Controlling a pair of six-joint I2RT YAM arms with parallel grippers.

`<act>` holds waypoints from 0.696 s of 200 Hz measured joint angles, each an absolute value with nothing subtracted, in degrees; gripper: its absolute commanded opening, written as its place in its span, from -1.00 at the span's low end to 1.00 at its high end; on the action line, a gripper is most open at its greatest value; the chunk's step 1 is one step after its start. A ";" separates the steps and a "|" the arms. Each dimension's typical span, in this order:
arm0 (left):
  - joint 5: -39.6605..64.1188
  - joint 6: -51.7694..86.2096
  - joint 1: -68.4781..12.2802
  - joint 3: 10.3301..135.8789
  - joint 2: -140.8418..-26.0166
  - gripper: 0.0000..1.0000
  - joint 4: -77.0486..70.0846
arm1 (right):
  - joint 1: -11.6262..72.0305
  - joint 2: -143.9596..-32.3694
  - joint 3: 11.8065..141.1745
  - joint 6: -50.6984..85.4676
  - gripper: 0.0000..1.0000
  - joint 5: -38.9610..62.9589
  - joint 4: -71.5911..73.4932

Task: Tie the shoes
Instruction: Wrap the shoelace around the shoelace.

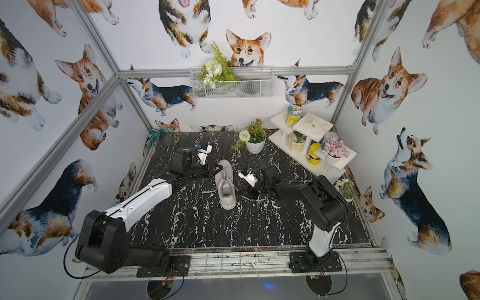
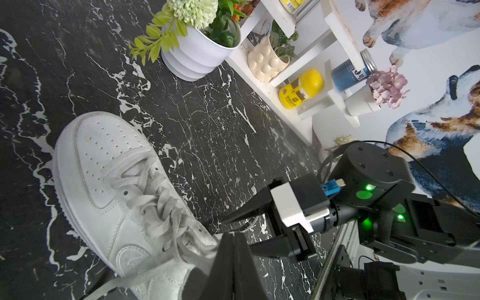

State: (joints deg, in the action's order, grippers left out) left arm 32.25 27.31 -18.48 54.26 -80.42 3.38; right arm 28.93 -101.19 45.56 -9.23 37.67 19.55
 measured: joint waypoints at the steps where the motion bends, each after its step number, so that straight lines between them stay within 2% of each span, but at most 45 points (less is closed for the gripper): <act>1: 32.25 27.31 -18.48 54.26 -80.42 -1.00 3.40 | 28.95 -101.30 45.63 -9.23 -0.16 37.74 19.55; 47: 31.90 27.11 -18.48 54.28 -80.40 -1.00 4.19 | 30.04 -104.53 47.53 -8.97 -0.22 38.28 20.14; 92: 31.90 27.09 -18.48 54.50 -80.36 -1.00 4.45 | 30.00 -105.78 48.10 -8.56 -0.48 38.81 20.40; 116: 31.86 26.92 -18.48 55.05 -79.96 -1.00 4.64 | 30.00 -105.75 47.68 -7.99 -0.54 38.98 20.45; 139: 31.73 26.81 -18.48 55.33 -79.83 -1.00 4.89 | 29.87 -105.69 47.09 -7.99 -0.75 39.05 20.43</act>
